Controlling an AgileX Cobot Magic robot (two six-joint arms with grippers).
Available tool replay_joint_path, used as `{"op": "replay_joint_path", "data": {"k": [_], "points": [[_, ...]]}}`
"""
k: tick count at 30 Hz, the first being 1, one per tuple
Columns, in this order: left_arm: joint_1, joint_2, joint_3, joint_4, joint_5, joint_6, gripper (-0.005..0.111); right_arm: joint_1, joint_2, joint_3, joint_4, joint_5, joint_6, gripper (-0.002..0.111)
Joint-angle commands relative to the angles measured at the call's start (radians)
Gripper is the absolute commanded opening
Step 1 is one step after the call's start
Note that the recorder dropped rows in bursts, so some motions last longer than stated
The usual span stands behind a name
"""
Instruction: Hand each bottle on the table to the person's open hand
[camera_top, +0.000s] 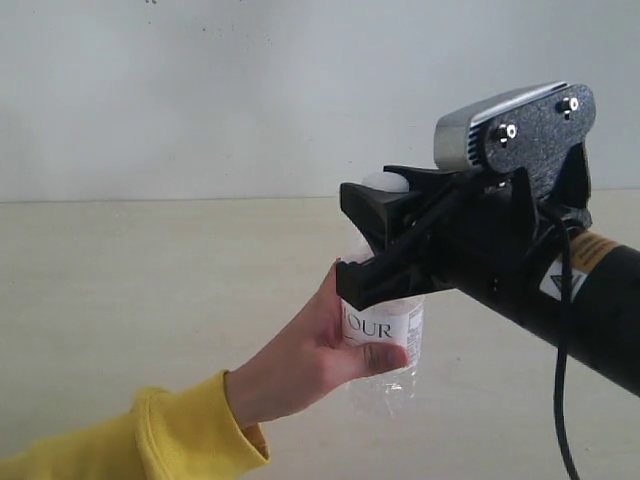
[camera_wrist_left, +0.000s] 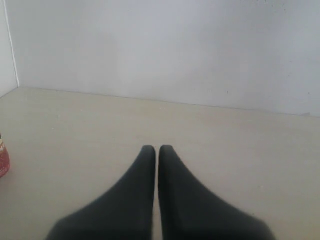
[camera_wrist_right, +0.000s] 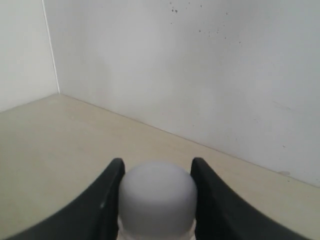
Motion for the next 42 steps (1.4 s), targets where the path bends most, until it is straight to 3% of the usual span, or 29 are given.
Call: {"op": "replay_joint_path", "data": {"k": [1, 3, 6, 7, 11, 16, 17, 18, 22, 23, 27, 42], "points": [[0.003, -0.003, -0.002, 0.0, 0.002, -0.004, 0.004, 0.009, -0.007, -0.02, -0.012, -0.008, 0.028, 0.011], [0.003, -0.003, -0.002, 0.0, 0.002, -0.004, 0.004, 0.009, -0.008, -0.02, 0.001, 0.007, 0.028, 0.031], [0.003, -0.003, -0.002, 0.0, 0.002, -0.004, 0.004, 0.009, -0.008, -0.02, 0.123, 0.013, 0.028, 0.079], [0.003, -0.003, -0.002, 0.0, 0.002, -0.004, 0.004, 0.007, -0.009, -0.02, 0.175, 0.013, 0.014, 0.083], [0.003, -0.003, -0.002, 0.0, 0.002, -0.004, 0.004, 0.007, -0.052, -0.018, 0.334, 0.006, -0.213, 0.07], [0.003, -0.003, -0.002, 0.0, 0.002, -0.004, 0.004, 0.007, -0.202, -0.018, 0.512, 0.027, -0.434, 0.069], [0.003, -0.003, -0.002, 0.0, 0.002, -0.004, 0.004, 0.007, -0.238, -0.016, 0.534, 0.027, -0.486, 0.065], [0.003, -0.003, -0.002, 0.0, 0.002, -0.004, 0.004, 0.007, -0.265, -0.014, 0.552, 0.027, -0.543, 0.058], [0.003, -0.003, -0.002, 0.0, 0.002, -0.004, 0.004, 0.007, -0.38, 0.02, 0.7, 0.027, -0.737, 0.008], [0.003, -0.003, -0.002, 0.0, 0.002, -0.004, 0.004, 0.007, -0.404, 0.029, 0.755, 0.027, -0.769, 0.0], [0.003, -0.003, -0.002, 0.0, 0.002, -0.004, 0.004, 0.007, -0.482, 0.029, 0.924, 0.029, -0.77, 0.002], [0.003, -0.003, -0.002, 0.0, 0.002, -0.004, 0.004, 0.007, -0.543, 0.029, 0.93, 0.027, -0.77, 0.002]]}}
